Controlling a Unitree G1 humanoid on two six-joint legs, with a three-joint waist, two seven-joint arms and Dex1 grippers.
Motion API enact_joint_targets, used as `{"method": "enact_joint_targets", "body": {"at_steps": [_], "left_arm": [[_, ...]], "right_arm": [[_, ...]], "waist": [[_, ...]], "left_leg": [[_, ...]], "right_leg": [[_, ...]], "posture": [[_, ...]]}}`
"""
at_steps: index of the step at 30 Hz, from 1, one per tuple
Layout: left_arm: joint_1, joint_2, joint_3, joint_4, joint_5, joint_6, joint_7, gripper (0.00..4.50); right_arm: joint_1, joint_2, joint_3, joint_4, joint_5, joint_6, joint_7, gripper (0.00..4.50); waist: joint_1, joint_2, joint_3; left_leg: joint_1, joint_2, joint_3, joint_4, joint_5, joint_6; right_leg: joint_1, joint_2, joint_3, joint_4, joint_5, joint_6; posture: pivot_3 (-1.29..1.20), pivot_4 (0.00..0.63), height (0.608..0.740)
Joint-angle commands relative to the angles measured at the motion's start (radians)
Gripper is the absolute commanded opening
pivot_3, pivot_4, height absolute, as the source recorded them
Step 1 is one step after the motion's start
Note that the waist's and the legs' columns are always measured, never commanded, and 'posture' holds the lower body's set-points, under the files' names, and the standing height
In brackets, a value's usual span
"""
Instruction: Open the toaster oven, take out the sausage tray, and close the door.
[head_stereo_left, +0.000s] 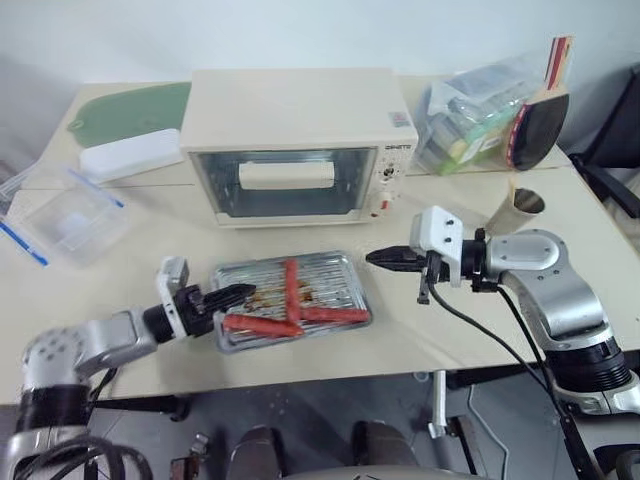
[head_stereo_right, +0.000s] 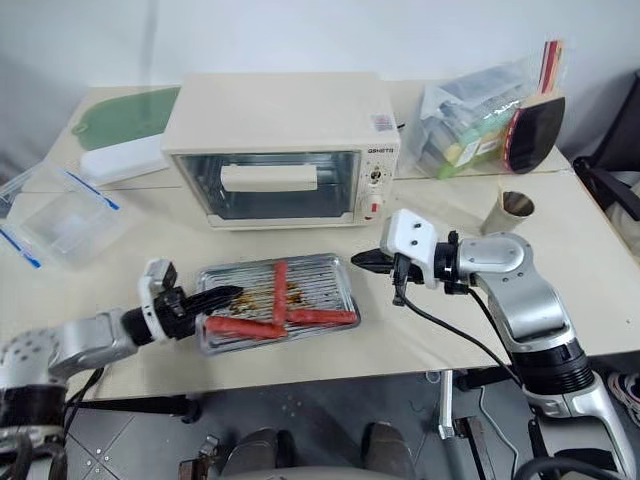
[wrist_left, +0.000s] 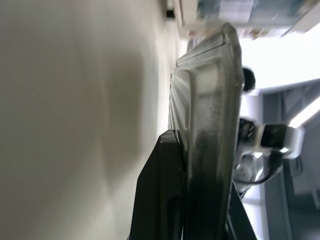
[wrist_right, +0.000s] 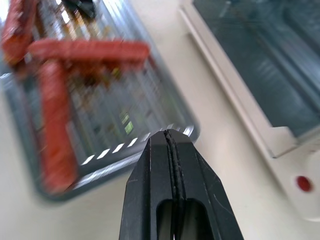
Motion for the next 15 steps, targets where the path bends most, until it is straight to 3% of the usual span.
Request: {"method": "enact_joint_targets", "body": {"at_steps": [1,8,11,15], "left_arm": [[-0.111,-0.011,-0.038,0.105,0.134,0.042,-0.123,0.0],[-0.248,-0.054,-0.083,0.234,0.422,0.067,-0.342,0.0],[-0.301,-0.084,-0.12,0.272,0.541,0.065,-0.418,0.62],[-0.334,-0.099,-0.157,0.305,0.681,0.064,-0.515,1.87]], "right_arm": [[0.008,-0.035,-0.06,-0.034,0.009,-0.001,-0.031,0.01],[0.036,-0.07,-0.087,-0.061,0.012,0.007,-0.064,0.01],[0.06,-0.083,-0.104,-0.082,0.013,0.016,-0.076,0.0],[0.071,-0.092,-0.109,-0.096,0.014,0.02,-0.089,0.0]], "waist": [[0.006,0.0,0.0],[0.01,0.0,0.0],[0.023,0.0,0.0],[0.033,0.0,0.0]], "left_leg": [[0.0,0.0,0.0,0.0,0.0,0.0],[0.0,0.0,0.001,-0.001,0.0,0.0],[0.0,0.0,0.001,0.001,0.0,0.0],[0.0,0.0,0.001,0.002,0.0,0.0]], "right_leg": [[0.0,0.0,0.0,0.0,0.0,0.0],[-0.001,0.0,0.0,0.0,0.0,0.0],[0.0,0.0,0.0,0.0,0.0,0.001],[0.001,0.0,0.0,0.0,0.001,0.002]], "posture": [[0.0,0.15,0.74],[0.0,0.15,0.74],[0.0,0.15,0.74],[0.0,0.15,0.74]]}}
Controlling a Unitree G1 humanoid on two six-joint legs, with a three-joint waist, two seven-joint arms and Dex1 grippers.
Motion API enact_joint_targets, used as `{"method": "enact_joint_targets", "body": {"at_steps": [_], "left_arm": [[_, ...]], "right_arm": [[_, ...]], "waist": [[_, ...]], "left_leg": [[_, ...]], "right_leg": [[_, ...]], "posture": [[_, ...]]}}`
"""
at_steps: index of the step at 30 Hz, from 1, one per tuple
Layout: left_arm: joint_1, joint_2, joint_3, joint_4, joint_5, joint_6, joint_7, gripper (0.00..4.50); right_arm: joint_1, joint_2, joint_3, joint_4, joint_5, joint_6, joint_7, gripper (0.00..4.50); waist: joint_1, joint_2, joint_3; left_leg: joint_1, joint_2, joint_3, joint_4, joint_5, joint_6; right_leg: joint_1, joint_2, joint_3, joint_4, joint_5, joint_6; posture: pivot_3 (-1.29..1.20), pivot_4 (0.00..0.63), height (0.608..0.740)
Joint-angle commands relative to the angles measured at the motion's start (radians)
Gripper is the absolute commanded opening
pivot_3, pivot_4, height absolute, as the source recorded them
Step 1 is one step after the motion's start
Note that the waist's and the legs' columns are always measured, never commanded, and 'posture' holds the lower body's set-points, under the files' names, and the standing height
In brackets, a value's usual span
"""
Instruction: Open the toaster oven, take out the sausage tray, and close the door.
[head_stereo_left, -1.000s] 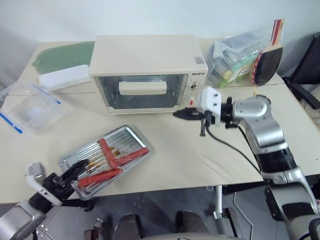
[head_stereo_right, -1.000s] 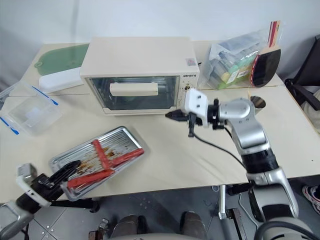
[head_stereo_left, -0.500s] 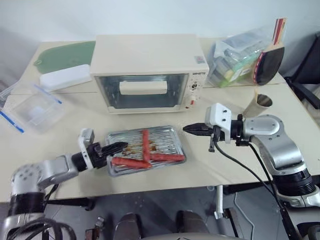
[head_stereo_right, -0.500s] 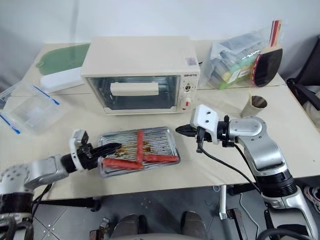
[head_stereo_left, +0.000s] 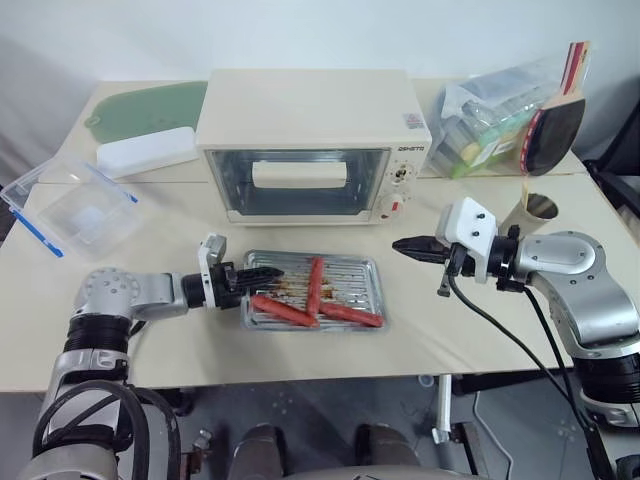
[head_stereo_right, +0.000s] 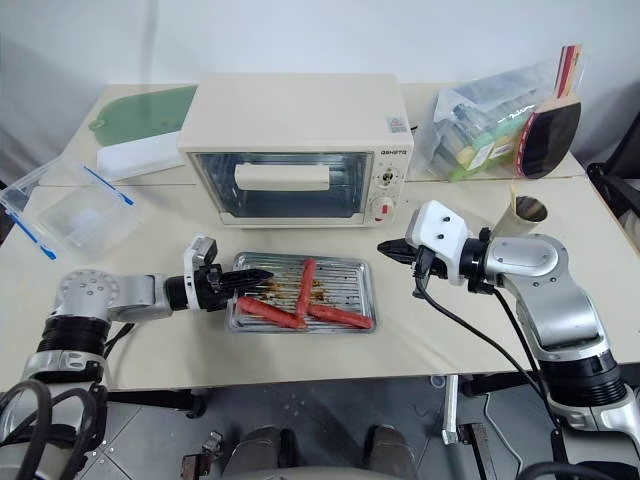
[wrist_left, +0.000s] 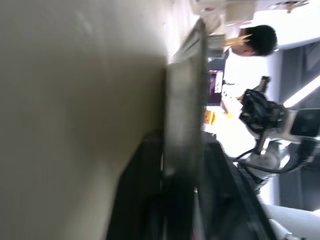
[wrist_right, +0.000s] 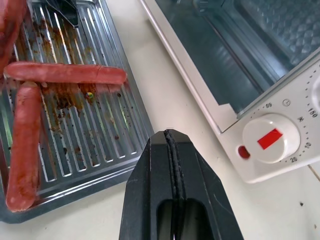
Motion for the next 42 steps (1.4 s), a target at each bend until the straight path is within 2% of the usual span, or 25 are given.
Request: {"method": "enact_joint_targets", "body": {"at_steps": [1,7,9,17,20,22,25,28,30,32,34,36,37,42], "left_arm": [[-0.018,-0.016,-0.039,0.03,0.119,0.001,-0.086,2.17],[-0.038,-0.009,-0.029,0.04,0.241,-0.007,-0.175,3.96],[-0.034,0.027,-0.036,0.006,0.285,-0.019,-0.187,4.46],[0.069,0.233,0.03,-0.214,0.334,0.015,-0.212,4.46],[0.134,0.299,0.031,-0.304,0.357,-0.023,-0.248,4.46],[0.206,0.347,0.04,-0.374,0.396,-0.144,-0.312,4.46],[0.29,0.374,0.082,-0.481,0.444,-0.357,-0.417,4.5],[0.346,0.306,0.188,-0.511,0.475,-0.64,-0.511,4.5],[0.384,0.27,0.24,-0.522,0.489,-0.829,-0.639,4.5],[0.444,0.286,0.224,-0.489,0.585,-1.037,-0.758,4.5],[0.502,0.339,0.189,-0.445,0.665,-1.152,-0.867,4.5],[0.527,0.364,0.181,-0.397,0.743,-1.252,-0.868,4.5],[0.531,0.368,0.184,-0.368,0.756,-1.284,-0.881,4.5],[0.543,0.37,0.217,-0.286,0.797,-1.389,-0.898,4.5]], "right_arm": [[0.006,-0.021,-0.04,-0.045,0.015,-0.004,-0.015,0.0],[0.011,-0.026,-0.041,-0.053,0.016,-0.004,-0.023,0.0],[0.014,-0.033,-0.041,-0.049,0.016,-0.008,-0.019,0.0],[0.023,-0.051,-0.041,-0.028,0.01,-0.041,-0.011,0.0],[0.021,-0.055,-0.032,-0.012,0.005,-0.061,0.0,0.0],[0.012,-0.053,-0.02,0.013,-0.006,-0.103,0.014,0.0],[-0.004,-0.047,0.005,0.051,0.02,-0.155,0.089,0.58],[-0.014,-0.039,0.014,0.08,0.04,-0.182,0.143,1.55],[-0.019,-0.039,0.021,0.101,0.057,-0.198,0.186,2.26],[-0.028,-0.043,0.027,0.137,0.056,-0.237,0.222,2.92],[-0.034,-0.049,0.022,0.171,0.058,-0.26,0.249,3.6],[-0.04,-0.055,0.02,0.213,0.04,-0.296,0.259,4.27],[-0.038,-0.065,0.023,0.239,0.024,-0.322,0.27,4.45],[-0.026,-0.075,0.016,0.312,-0.001,-0.367,0.274,4.45]], "waist": [[0.002,0.0,0.0],[0.004,0.0,0.0],[0.003,0.0,0.0],[-0.041,0.0,0.0],[-0.05,0.0,0.0],[-0.052,0.001,0.0],[-0.051,0.001,0.001],[-0.048,0.002,0.002],[-0.044,0.002,0.002],[-0.045,0.002,0.002],[-0.048,0.003,0.003],[-0.049,0.003,0.003],[-0.049,0.004,0.003],[-0.048,0.004,0.003]], "left_leg": [[0.0,0.0,0.0,0.0,0.0,0.0],[0.0,0.0,0.0,0.001,0.0,0.0],[0.0,0.0,0.0,0.001,0.0,0.0],[0.001,0.001,0.002,-0.003,0.001,0.0],[0.001,0.001,0.003,-0.004,0.0,0.0],[0.001,0.001,0.003,-0.004,0.0,0.0],[0.001,0.002,0.004,-0.004,0.0,0.0],[0.0,0.002,0.005,-0.004,0.0,0.0],[-0.001,0.002,0.005,-0.003,0.0,0.0],[-0.002,0.002,0.005,-0.002,-0.001,0.001],[-0.001,0.002,0.006,-0.003,-0.001,0.001],[-0.001,0.002,0.007,-0.003,-0.001,0.001],[-0.001,0.003,0.008,-0.004,-0.001,0.001],[-0.004,0.003,0.01,-0.002,-0.002,0.002]], "right_leg": [[0.0,0.0,0.0,0.0,0.0,0.0],[0.001,0.0,0.0,0.0,0.0,0.0],[0.001,0.0,0.0,0.001,0.0,0.0],[-0.003,0.0,0.0,0.001,0.0,0.0],[-0.003,0.0,0.0,0.001,0.0,0.0],[-0.003,0.0,0.0,0.0,0.0,0.0],[-0.004,0.0,0.0,0.0,0.0,0.0],[-0.005,0.0,0.001,0.0,0.0,0.0],[-0.005,0.0,0.0,0.0,0.0,0.0],[-0.005,0.0,0.0,0.0,0.0,0.0],[-0.005,0.0,0.0,0.0,0.0,0.0],[-0.007,0.0,0.0,0.0,0.0,0.0],[-0.008,0.0,0.0,0.0,0.0,0.0],[-0.012,0.0,0.001,0.001,0.0,0.0]], "posture": [[0.0,0.15,0.74],[0.0,0.15,0.74],[0.0,0.15,0.74],[0.0,0.15,0.74],[0.0,0.15,0.74],[0.0,0.15,0.74],[0.0,0.15,0.74],[0.0,0.15,0.74],[0.0,0.15,0.74],[0.0,0.15,0.74],[0.0,0.15,0.74],[0.0,0.15,0.74],[0.0,0.15,0.74],[0.0,0.15,0.74]]}}
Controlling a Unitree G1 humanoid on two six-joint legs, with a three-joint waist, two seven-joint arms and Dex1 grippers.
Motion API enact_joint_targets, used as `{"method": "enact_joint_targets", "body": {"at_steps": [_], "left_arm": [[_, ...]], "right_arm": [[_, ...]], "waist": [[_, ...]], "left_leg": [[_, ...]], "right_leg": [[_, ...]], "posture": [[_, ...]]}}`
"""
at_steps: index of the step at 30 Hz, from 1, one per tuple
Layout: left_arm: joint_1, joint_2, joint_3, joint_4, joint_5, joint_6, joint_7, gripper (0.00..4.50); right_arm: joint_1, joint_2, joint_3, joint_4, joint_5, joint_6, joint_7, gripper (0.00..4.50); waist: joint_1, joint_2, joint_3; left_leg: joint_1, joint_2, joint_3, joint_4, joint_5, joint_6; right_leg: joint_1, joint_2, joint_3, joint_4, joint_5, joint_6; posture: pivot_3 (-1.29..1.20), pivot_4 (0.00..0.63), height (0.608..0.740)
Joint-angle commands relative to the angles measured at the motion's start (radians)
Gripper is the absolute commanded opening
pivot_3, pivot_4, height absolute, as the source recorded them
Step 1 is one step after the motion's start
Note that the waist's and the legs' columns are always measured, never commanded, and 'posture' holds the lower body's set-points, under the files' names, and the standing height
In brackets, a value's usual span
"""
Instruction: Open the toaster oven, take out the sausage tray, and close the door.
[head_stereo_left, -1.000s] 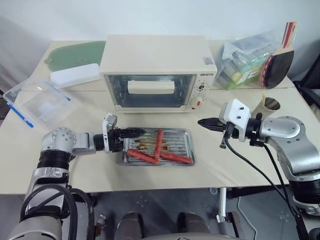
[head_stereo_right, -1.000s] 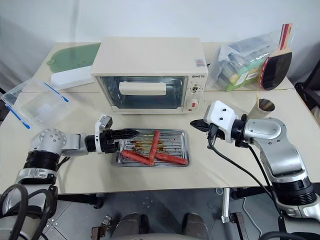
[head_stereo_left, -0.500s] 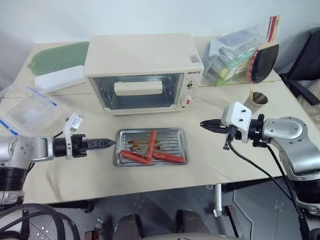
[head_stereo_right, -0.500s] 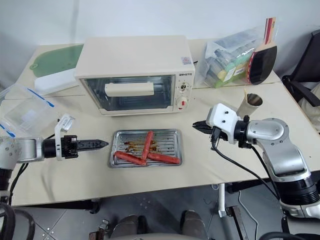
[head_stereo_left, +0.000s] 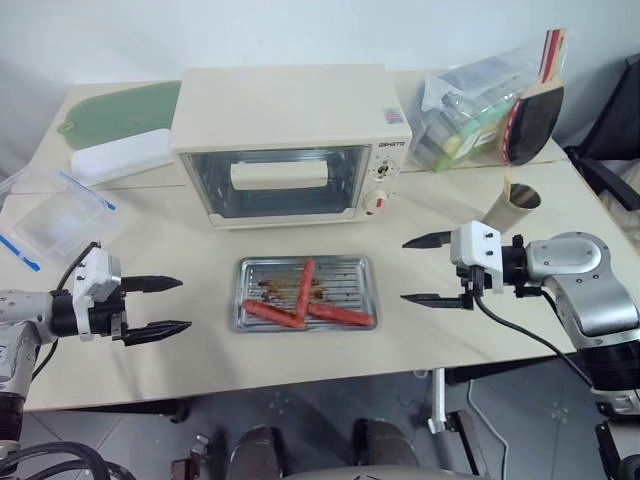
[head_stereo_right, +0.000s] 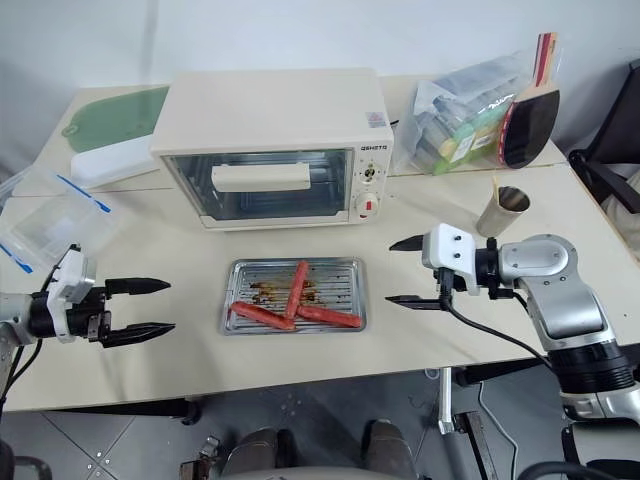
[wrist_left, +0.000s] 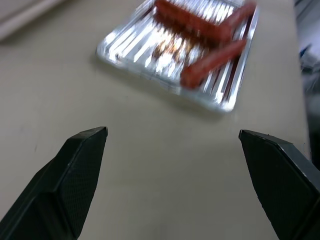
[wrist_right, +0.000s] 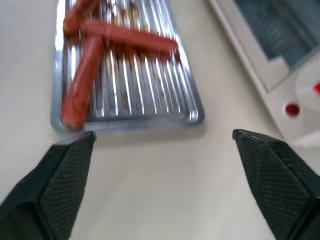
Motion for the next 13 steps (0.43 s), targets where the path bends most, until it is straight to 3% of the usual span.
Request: {"method": "enact_joint_targets", "body": {"at_steps": [1,13], "left_arm": [[0.003,0.01,0.04,0.026,0.006,-0.05,-0.015,4.5],[0.018,-0.015,0.055,0.011,-0.014,-0.025,0.007,4.5]], "right_arm": [[-0.005,-0.011,-0.027,0.012,0.006,-0.018,-0.005,4.45],[0.101,0.009,-0.076,0.002,0.018,0.061,-0.143,4.45]], "waist": [[-0.001,0.0,0.0],[-0.001,0.0,0.0]], "left_leg": [[-0.002,0.0,0.0,0.001,0.0,0.0],[-0.005,0.0,0.002,0.003,0.0,0.0]], "right_leg": [[-0.002,0.0,0.0,0.001,0.0,0.0],[-0.007,-0.001,0.0,0.006,0.0,0.0]], "posture": [[0.0,0.15,0.74],[0.0,0.15,0.74]]}}
